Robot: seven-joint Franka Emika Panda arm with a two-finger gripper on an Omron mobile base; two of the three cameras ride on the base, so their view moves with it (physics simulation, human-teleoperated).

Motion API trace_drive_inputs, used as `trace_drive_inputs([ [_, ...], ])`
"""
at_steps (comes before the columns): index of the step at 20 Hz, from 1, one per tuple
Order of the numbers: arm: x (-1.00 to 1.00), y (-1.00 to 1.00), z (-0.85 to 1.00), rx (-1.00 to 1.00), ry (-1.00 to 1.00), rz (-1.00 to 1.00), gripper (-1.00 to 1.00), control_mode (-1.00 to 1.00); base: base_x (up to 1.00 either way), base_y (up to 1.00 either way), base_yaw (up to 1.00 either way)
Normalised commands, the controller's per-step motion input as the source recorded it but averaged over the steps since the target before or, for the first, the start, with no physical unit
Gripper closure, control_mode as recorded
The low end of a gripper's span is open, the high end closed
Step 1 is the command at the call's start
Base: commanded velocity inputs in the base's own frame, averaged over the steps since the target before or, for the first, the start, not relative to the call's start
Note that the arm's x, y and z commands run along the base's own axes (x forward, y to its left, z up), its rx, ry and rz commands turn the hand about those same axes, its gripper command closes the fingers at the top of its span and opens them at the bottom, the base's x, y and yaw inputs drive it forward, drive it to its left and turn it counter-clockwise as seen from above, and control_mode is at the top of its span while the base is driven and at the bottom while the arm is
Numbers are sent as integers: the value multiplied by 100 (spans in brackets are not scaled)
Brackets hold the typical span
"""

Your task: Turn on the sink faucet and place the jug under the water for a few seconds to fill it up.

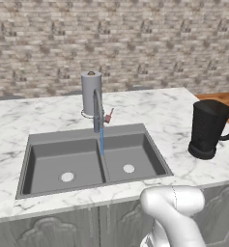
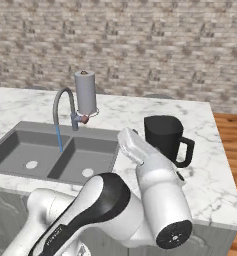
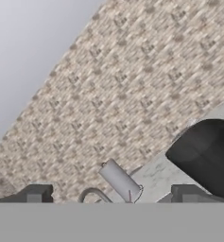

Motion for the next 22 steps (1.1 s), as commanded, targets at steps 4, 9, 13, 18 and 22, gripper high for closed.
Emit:
trace_drive_inputs([
  [4,-59,-95,-16,-1,-13,15,-100,-100,0,0,0],
  [9,-11,-65,-48,-10,-23,25,-100,-100,0,0,0],
  [13,8,-18,-63,-15,-25,24,-100,-100,0,0,0],
  [18,53,8,-51,-13,-16,15,-100,-100,0,0,0],
  [22,56,11,-40,-9,-11,9,-100,-100,0,0,0],
])
